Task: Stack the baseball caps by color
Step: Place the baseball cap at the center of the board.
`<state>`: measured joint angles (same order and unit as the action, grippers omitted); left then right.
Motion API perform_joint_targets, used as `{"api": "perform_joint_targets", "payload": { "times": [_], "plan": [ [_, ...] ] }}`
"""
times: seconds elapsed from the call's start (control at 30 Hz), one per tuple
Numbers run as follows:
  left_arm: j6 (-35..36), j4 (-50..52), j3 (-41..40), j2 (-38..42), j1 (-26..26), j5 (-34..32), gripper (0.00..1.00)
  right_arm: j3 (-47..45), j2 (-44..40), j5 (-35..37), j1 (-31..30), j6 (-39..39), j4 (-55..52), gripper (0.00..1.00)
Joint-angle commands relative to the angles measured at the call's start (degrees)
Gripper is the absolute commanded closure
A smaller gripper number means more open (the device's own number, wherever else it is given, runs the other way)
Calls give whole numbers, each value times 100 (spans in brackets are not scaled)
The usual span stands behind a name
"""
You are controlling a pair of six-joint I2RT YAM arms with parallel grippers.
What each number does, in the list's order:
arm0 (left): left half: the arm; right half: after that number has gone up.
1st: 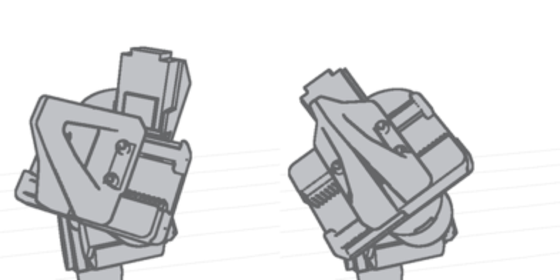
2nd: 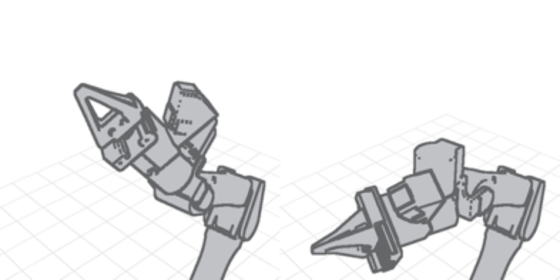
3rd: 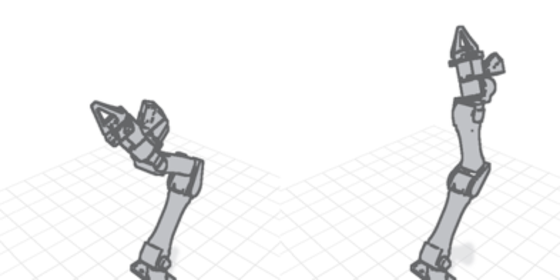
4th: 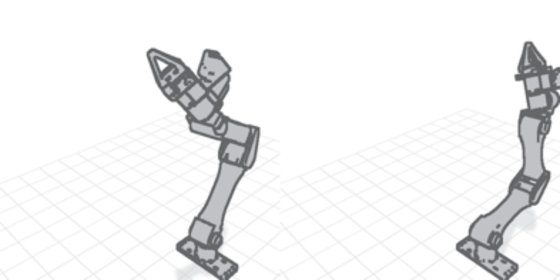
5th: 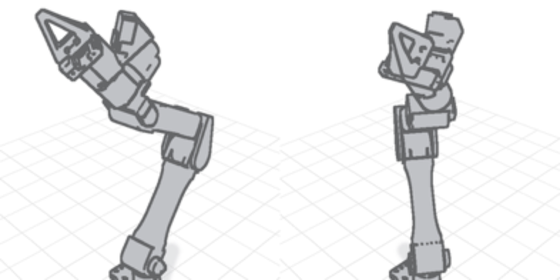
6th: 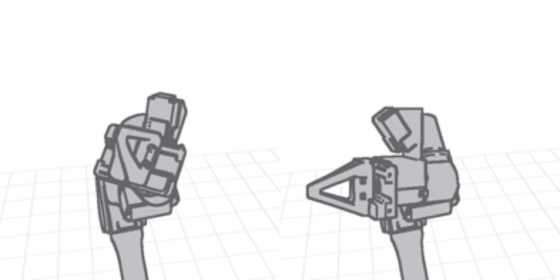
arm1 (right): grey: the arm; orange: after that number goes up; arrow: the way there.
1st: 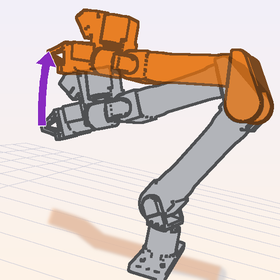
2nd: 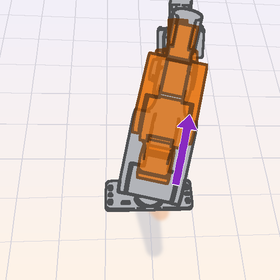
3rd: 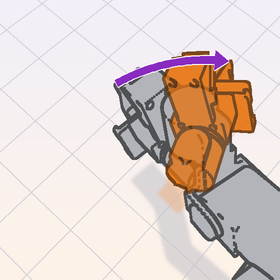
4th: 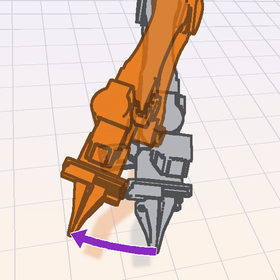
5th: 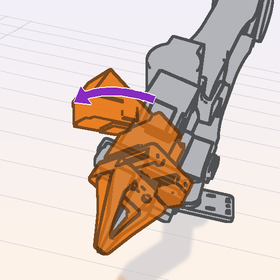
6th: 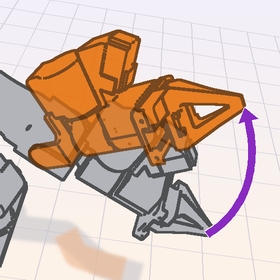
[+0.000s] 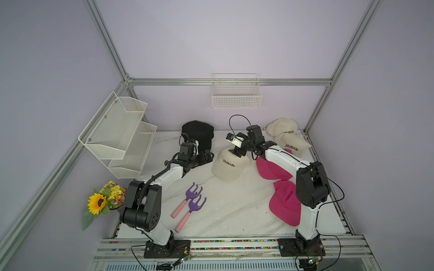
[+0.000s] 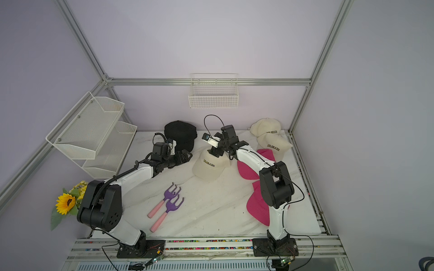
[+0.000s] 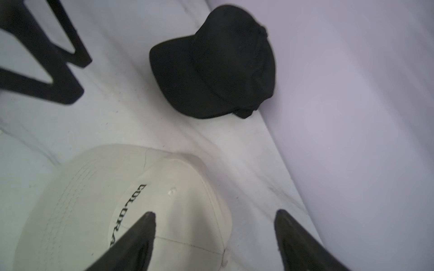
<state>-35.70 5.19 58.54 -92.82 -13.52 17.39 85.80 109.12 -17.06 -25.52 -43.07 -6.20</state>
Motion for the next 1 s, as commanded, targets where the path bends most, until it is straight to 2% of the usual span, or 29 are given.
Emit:
{"api": "perform_joint_targets", "payload": {
  "times": [0.0, 0.1, 0.27, 0.37, 0.47, 0.6, 0.8, 0.97],
  "plan": [
    [-109, -301, 100, -127, 31, 402, 0, -834, -971, 547, 12, 1082, 2165, 3],
    [53, -318, 270, -396, 33, 547, 0, -1749, -1542, 1170, 20, 2515, 3209, 3],
    [217, -298, 780, -1000, 25, 887, 0, -2613, -2001, 1859, 38, 5343, 3265, 3],
    [285, -515, 911, -1311, 30, 852, 0, -3180, -2216, 1644, 56, 6672, 3550, 3],
    [355, -706, 1161, -1686, 18, 1128, 0, -3746, -2304, 890, 82, 7660, 4145, 2],
    [105, -1329, 1119, -1978, -21, 1422, 0, -4669, -2323, 342, 106, 8515, 5536, 3],
    [-346, -1772, 795, -2261, -174, 1637, 0, -4759, -1757, 80, 126, 8642, 5756, 3],
    [-865, -2116, 86, -1905, -333, 1515, 0, -4716, -1435, 235, 204, 8621, 5902, 3]
  ]
}}
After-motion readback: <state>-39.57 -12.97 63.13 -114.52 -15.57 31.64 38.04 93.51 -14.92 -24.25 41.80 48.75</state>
